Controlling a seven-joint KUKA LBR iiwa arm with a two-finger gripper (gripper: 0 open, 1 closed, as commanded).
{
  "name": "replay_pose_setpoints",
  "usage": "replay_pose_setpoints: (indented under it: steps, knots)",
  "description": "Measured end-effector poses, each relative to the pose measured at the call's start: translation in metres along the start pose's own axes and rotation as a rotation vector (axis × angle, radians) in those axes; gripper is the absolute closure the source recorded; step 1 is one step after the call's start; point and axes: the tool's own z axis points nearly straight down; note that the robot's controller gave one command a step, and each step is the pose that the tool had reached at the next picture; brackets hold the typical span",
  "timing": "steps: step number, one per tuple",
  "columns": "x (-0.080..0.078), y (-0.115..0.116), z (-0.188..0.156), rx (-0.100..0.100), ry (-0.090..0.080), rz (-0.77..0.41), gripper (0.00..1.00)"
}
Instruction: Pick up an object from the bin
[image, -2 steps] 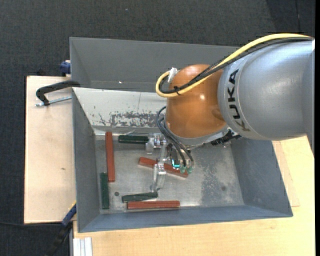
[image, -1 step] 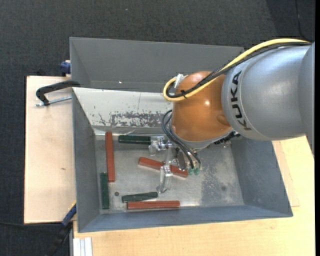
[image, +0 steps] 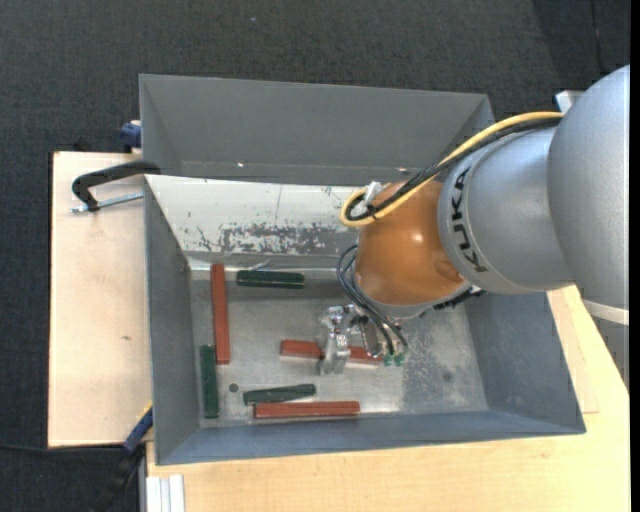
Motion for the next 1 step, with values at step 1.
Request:
replay_pose_setpoints:
  steps: [1]
  knots:
    - [0.0023,-0.0006,0.0025,0.001,0.007,0.000,0.00]
